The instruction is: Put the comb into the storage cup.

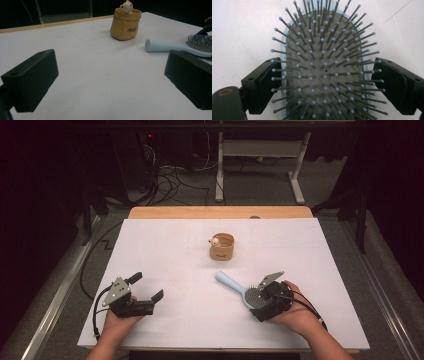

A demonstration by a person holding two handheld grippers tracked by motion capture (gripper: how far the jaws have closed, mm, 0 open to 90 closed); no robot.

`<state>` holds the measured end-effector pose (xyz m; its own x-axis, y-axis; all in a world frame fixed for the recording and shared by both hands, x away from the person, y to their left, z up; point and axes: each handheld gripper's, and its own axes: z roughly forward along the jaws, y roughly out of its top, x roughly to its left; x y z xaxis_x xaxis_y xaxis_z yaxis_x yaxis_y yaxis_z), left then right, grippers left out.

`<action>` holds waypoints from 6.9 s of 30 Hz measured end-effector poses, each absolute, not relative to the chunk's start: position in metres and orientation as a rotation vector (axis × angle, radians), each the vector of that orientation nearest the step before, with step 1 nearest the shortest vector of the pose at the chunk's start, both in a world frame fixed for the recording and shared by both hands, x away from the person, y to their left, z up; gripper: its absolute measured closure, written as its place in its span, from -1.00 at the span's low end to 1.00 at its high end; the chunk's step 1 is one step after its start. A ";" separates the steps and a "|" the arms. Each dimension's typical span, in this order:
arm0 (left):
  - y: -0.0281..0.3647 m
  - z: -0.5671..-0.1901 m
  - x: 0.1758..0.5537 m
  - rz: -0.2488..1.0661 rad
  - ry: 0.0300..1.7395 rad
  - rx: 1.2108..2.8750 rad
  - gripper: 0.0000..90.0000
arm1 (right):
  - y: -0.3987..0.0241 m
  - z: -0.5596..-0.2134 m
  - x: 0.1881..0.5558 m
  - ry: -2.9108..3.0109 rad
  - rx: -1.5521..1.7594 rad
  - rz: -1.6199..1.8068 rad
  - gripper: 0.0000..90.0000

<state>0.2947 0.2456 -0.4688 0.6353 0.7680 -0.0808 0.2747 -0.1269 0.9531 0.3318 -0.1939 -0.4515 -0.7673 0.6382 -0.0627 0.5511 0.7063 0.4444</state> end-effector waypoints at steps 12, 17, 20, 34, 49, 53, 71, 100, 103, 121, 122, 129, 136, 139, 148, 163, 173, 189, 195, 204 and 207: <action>0.246 -0.469 0.295 0.531 0.860 1.692 -1.00 | -0.193 -0.452 0.337 2.733 0.954 0.616 -0.66; 0.245 -0.469 0.295 0.532 0.854 1.696 -1.00 | -0.193 -0.451 0.338 2.750 0.940 0.599 -0.63; 0.245 -0.469 0.295 0.535 0.854 1.694 -1.00 | -0.191 -0.450 0.339 2.761 0.931 0.578 -0.62; 0.243 -0.465 0.293 0.568 0.850 1.681 -1.00 | -0.188 -0.449 0.342 2.800 0.919 0.531 -0.55; 0.242 -0.468 0.294 0.591 0.843 1.707 -1.00 | -0.179 -0.445 0.350 2.855 0.901 0.394 -0.54; 0.242 -0.467 0.293 0.604 0.847 1.700 -1.00 | -0.178 -0.445 0.350 2.861 0.899 0.384 -0.54; 0.244 -0.468 0.293 0.603 0.844 1.694 -1.00 | -0.179 -0.439 0.351 2.857 0.964 0.413 -0.53; 0.215 -0.442 0.319 0.681 0.817 1.713 -1.00 | -0.185 -0.409 0.346 2.853 0.939 0.490 -0.53; 0.210 -0.444 0.326 0.650 0.835 1.709 -1.00 | -0.182 -0.405 0.346 2.856 0.919 0.493 -0.53; 0.180 -0.466 0.311 0.822 0.752 1.879 -1.00 | -0.156 -0.404 0.348 2.880 0.851 0.528 -0.53; 0.178 -0.466 0.309 0.825 0.742 1.886 -0.99 | -0.154 -0.404 0.347 2.882 0.845 0.529 -0.53; 0.160 -0.472 0.301 0.875 0.651 1.954 -0.99 | -0.143 -0.399 0.345 2.887 0.812 0.559 -0.54; 0.147 -0.477 0.296 0.962 0.583 2.024 -0.98 | -0.131 -0.395 0.345 2.895 0.779 0.553 -0.54; 0.144 -0.479 0.296 0.984 0.573 2.044 -0.98 | -0.126 -0.395 0.345 2.900 0.764 0.552 -0.54; 0.139 -0.482 0.293 1.056 0.524 2.074 -0.94 | -0.106 -0.399 0.347 2.915 0.715 0.540 -0.54; 0.130 -0.487 0.291 1.167 0.453 2.153 -0.91 | -0.087 -0.406 0.347 2.939 0.663 0.516 -0.54; 0.125 -0.488 0.288 1.236 0.392 2.185 -0.87 | -0.079 -0.408 0.348 2.953 0.655 0.505 -0.54; 0.123 -0.489 0.285 1.298 0.321 2.188 -0.66 | -0.065 -0.412 0.350 2.973 0.627 0.502 -0.54; 0.122 -0.490 0.284 1.303 0.316 2.193 -0.64 | -0.060 -0.411 0.349 2.987 0.623 0.497 -0.54; 0.121 -0.491 0.283 1.306 0.296 2.194 -0.52 | -0.052 -0.413 0.350 2.998 0.618 0.498 -0.54; 0.120 -0.491 0.282 1.314 0.273 2.196 -0.45 | -0.051 -0.413 0.351 3.001 0.613 0.503 -0.54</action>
<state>0.2815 0.1204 -0.4908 0.4988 0.4413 0.7459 -0.1080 -0.8223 0.5588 0.3508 -0.0505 -0.4128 -0.9213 0.3878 0.0276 0.3757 0.8696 0.3205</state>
